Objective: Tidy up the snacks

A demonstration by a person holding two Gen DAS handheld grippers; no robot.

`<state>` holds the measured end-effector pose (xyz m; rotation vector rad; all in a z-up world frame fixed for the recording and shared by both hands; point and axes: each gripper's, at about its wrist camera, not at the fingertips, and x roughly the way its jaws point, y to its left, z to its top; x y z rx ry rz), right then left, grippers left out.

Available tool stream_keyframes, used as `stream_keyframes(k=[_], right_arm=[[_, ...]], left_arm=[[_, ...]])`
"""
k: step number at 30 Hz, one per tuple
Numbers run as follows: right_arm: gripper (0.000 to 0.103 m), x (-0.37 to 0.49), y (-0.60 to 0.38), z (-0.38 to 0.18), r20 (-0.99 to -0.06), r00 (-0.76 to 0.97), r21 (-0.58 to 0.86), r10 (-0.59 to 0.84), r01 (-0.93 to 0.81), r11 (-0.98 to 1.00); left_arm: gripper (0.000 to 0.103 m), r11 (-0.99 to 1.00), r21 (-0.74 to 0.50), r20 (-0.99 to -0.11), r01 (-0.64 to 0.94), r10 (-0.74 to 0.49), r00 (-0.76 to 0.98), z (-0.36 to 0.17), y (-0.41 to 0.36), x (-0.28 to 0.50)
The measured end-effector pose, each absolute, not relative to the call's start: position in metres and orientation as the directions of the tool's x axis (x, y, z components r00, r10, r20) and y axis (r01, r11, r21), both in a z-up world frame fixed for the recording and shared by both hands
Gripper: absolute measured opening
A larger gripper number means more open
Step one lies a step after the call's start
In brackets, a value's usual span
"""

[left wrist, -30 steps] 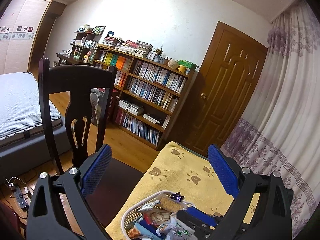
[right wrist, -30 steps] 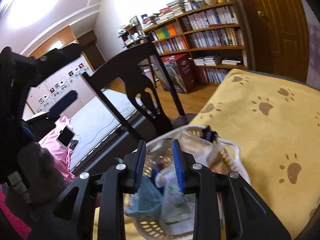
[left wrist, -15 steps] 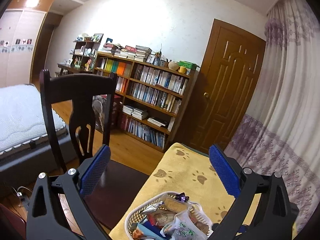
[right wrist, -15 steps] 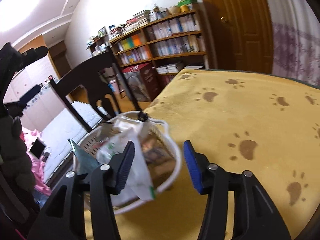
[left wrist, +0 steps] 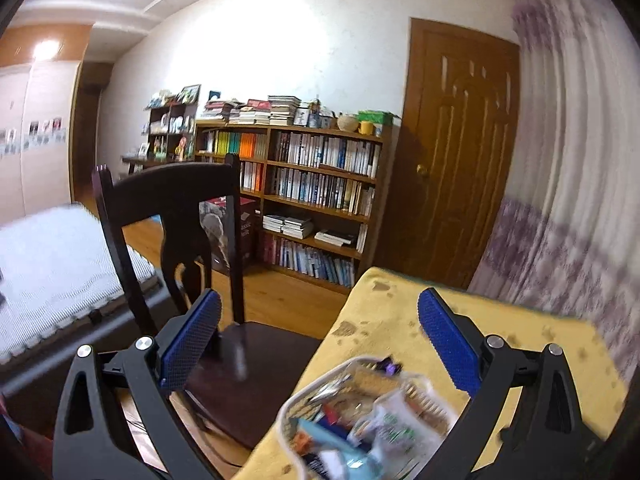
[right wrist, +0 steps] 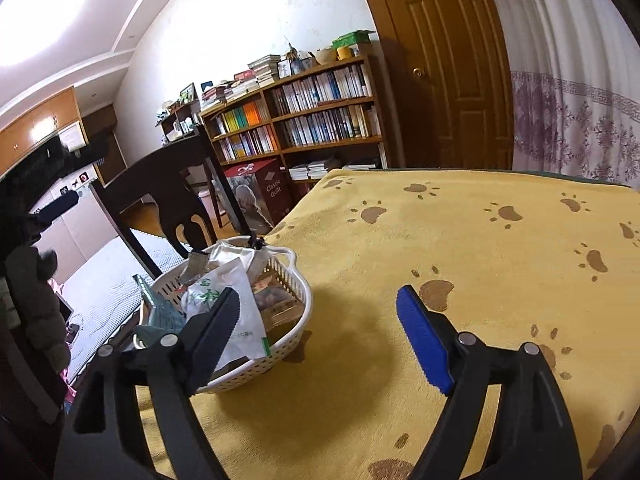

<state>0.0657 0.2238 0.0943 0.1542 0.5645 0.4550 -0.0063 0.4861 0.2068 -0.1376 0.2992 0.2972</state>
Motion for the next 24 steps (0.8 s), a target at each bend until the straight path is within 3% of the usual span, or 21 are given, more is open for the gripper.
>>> stream_keyframes(k=[5, 10, 16, 24], right_arm=[[0.085, 0.053, 0.22, 0.1, -0.453, 0.766, 0.254, 0.455, -0.378, 0.89], [0.087, 0.041, 0.221, 0.102, -0.443, 0.783, 0.207, 0.437, -0.385, 0.899], [0.091, 0.029, 0.228, 0.097, -0.462, 0.751, 0.181, 0.472, -0.441, 0.879], [0.098, 0.006, 0.247, 0.091, -0.485, 0.762, 0.001, 0.43, -0.491, 0.871]], left_arm=[[0.1, 0.951, 0.018, -0.329, -0.308, 0.297, 0.897, 0.196, 0.486, -0.021], [0.1, 0.959, 0.049, -0.389, -0.278, 0.274, 0.879, 0.176, 0.492, -0.03], [0.1, 0.96, 0.099, -0.403, -0.26, 0.278, 0.872, 0.164, 0.485, -0.037], [0.1, 0.956, 0.183, -0.448, -0.23, 0.289, 0.846, 0.137, 0.467, -0.037]])
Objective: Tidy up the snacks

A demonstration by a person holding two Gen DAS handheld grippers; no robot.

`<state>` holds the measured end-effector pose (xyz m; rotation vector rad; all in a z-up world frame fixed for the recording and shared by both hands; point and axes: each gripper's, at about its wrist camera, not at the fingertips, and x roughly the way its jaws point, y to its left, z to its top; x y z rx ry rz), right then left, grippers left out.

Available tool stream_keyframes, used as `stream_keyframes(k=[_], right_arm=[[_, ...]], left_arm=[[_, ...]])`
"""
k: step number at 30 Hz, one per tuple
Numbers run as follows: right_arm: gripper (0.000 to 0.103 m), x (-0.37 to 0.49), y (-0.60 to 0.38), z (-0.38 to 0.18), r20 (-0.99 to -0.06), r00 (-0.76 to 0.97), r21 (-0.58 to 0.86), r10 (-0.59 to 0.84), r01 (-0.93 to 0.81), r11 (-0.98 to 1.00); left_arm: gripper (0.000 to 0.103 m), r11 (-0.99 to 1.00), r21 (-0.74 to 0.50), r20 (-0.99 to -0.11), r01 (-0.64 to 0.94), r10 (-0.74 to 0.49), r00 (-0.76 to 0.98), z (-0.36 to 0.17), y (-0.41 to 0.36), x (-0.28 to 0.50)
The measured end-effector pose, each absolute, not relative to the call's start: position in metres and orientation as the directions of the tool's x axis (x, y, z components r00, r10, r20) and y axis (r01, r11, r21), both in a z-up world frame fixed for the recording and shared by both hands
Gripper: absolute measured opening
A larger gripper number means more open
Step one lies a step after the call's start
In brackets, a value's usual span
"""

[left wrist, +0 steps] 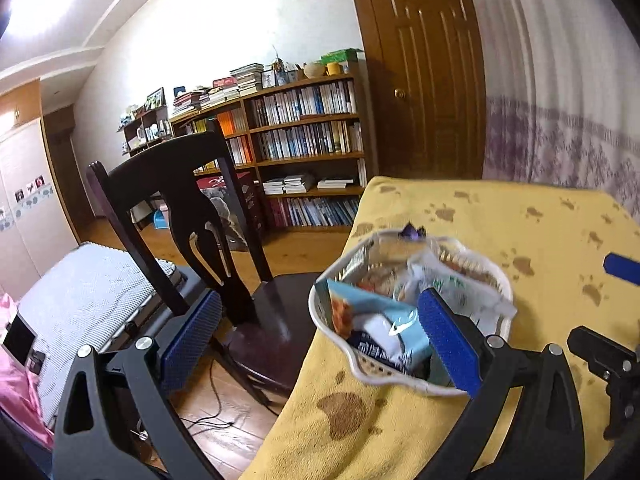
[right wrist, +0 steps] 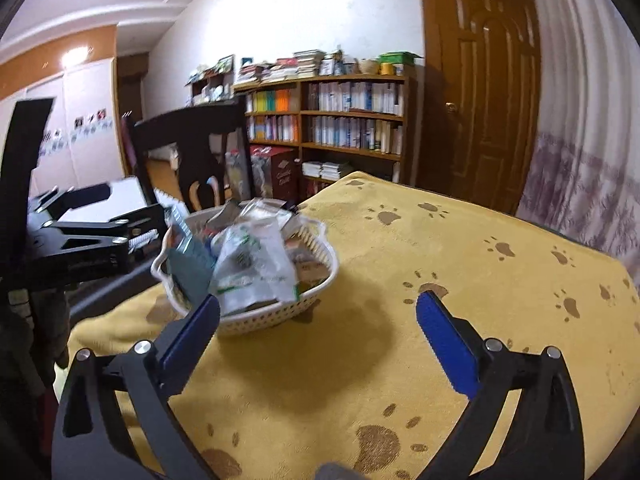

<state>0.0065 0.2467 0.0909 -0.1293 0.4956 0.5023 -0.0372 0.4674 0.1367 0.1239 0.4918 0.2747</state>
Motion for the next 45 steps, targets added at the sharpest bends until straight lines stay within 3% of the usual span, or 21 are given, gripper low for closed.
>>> stream_keyframes(k=[9, 45], right_arm=[[0.098, -0.005, 0.26, 0.088, -0.504, 0.759, -0.077, 0.412, -0.515, 0.854], [0.098, -0.008, 0.272, 0.084, -0.515, 0.755, -0.103, 0.406, -0.525, 0.845]], left_arm=[[0.1, 0.94, 0.231, -0.41, -0.251, 0.328, 0.851, 0.137, 0.462, -0.042], [0.1, 0.924, 0.306, -0.404, -0.229, 0.343, 0.848, 0.131, 0.445, -0.036]])
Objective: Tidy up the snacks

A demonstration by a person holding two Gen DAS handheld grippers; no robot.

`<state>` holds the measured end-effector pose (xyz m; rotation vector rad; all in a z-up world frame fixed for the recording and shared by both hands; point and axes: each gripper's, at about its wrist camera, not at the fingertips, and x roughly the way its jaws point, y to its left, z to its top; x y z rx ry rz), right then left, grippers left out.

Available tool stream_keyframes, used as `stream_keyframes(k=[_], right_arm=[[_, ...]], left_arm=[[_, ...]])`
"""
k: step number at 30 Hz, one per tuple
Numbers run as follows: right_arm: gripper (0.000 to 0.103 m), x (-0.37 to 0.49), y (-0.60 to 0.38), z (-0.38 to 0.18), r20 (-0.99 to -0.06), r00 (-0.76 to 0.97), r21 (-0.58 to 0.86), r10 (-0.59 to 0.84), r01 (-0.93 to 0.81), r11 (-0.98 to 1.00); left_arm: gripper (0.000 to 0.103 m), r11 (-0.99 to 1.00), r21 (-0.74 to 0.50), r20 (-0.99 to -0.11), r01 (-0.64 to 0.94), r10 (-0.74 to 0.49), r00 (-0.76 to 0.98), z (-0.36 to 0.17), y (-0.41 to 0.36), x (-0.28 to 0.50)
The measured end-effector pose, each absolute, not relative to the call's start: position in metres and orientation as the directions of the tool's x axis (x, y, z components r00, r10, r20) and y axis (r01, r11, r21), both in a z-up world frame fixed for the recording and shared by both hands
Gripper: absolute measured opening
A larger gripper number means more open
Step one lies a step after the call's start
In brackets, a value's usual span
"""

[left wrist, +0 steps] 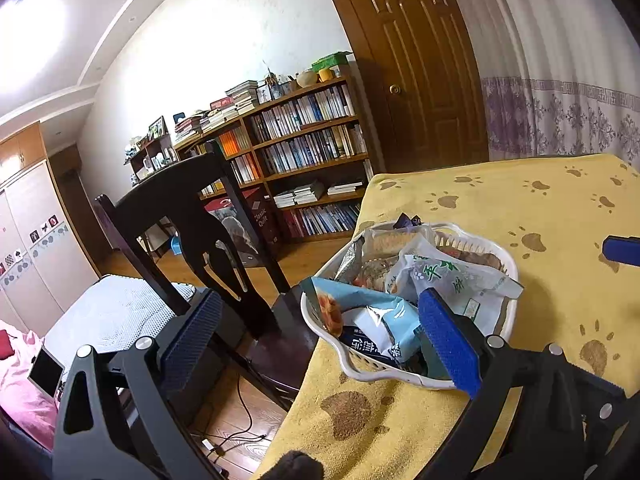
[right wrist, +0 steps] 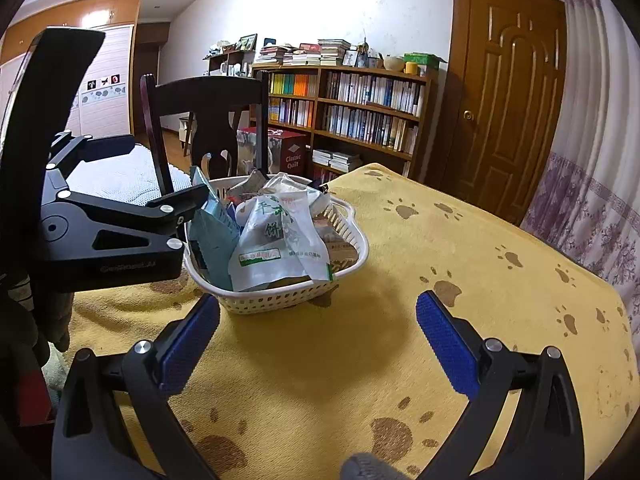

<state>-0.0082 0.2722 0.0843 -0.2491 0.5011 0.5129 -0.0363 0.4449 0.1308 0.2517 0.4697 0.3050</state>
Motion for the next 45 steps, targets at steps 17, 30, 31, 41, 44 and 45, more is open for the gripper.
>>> stream_keyframes(k=[17, 30, 31, 41, 44, 45], right_arm=[[0.098, -0.0059, 0.2746, 0.079, -0.517, 0.782, -0.161, 0.348, -0.488, 0.858], [0.098, -0.0054, 0.2752, 0.0779, -0.524, 0.78, -0.166, 0.344, -0.489, 0.856], [0.098, -0.0055, 0.2755, 0.0775, -0.525, 0.778, -0.165, 0.346, -0.492, 0.855], [0.098, -0.0106, 0.2783, 0.0756, -0.514, 0.775, -0.17, 0.367, -0.512, 0.842], [0.098, -0.009, 0.2782, 0.0757, -0.517, 0.776, -0.169, 0.363, -0.508, 0.845], [0.098, -0.0082, 0.2779, 0.0756, -0.519, 0.775, -0.168, 0.36, -0.505, 0.846]], left_arm=[[0.1, 0.92, 0.316, -0.397, -0.231, 0.349, 0.849, 0.1315, 0.4419, -0.0361], [0.1, 0.918, 0.323, -0.392, -0.23, 0.351, 0.85, 0.1338, 0.4425, -0.0354], [0.1, 0.917, 0.325, -0.391, -0.23, 0.352, 0.851, 0.1347, 0.4429, -0.035], [0.1, 0.917, 0.325, -0.391, -0.231, 0.352, 0.851, 0.1339, 0.4424, -0.035], [0.1, 0.917, 0.326, -0.391, -0.23, 0.352, 0.85, 0.134, 0.443, -0.0347], [0.1, 0.917, 0.326, -0.391, -0.23, 0.353, 0.85, 0.1337, 0.4423, -0.0349]])
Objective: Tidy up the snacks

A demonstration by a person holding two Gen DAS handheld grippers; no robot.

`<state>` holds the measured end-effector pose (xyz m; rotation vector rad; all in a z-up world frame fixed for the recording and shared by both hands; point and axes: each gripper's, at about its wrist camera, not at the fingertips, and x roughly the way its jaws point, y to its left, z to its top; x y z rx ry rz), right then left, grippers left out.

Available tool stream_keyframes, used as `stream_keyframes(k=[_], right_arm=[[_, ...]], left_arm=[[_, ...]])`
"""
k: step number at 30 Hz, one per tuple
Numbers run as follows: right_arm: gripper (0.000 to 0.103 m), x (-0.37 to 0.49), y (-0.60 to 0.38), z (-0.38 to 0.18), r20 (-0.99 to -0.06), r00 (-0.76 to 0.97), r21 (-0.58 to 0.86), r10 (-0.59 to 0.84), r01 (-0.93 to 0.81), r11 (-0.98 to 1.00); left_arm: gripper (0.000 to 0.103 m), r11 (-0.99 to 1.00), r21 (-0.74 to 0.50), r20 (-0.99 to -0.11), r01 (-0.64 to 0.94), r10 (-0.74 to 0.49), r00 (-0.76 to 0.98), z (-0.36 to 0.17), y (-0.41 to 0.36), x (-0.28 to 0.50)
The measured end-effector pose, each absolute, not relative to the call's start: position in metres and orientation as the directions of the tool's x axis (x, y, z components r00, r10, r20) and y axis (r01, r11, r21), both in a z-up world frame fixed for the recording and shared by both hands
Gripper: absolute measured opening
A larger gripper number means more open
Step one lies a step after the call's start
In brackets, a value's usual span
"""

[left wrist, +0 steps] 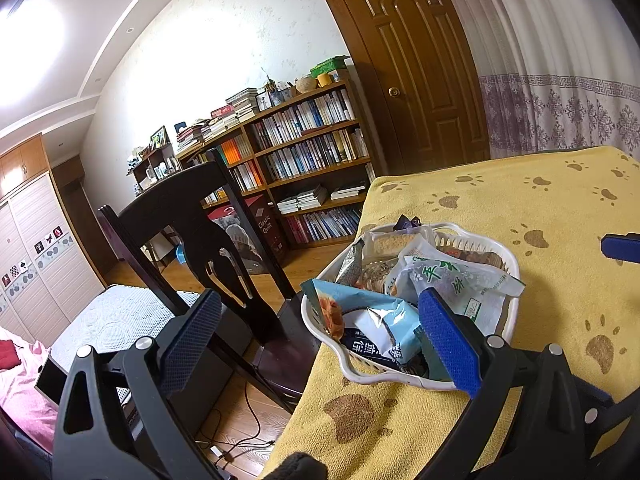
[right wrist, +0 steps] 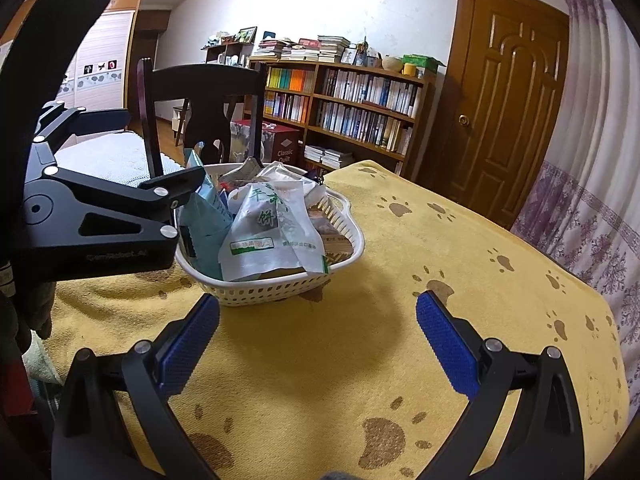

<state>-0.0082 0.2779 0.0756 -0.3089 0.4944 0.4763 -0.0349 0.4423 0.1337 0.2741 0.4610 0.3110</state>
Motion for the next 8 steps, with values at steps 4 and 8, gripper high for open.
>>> stream_keyframes(k=[4, 8], right_arm=[[0.098, -0.003, 0.268, 0.075, -0.547, 0.767, -0.15, 0.335, -0.483, 0.863], [0.098, 0.0, 0.243, 0.064, -0.573, 0.778, -0.189, 0.256, -0.43, 0.883]], left_arm=[[0.1, 0.913, 0.332, -0.39, -0.236, 0.361, 0.847, 0.135, 0.441, -0.035], [0.1, 0.902, 0.36, -0.381, -0.24, 0.377, 0.844, 0.136, 0.433, -0.035]])
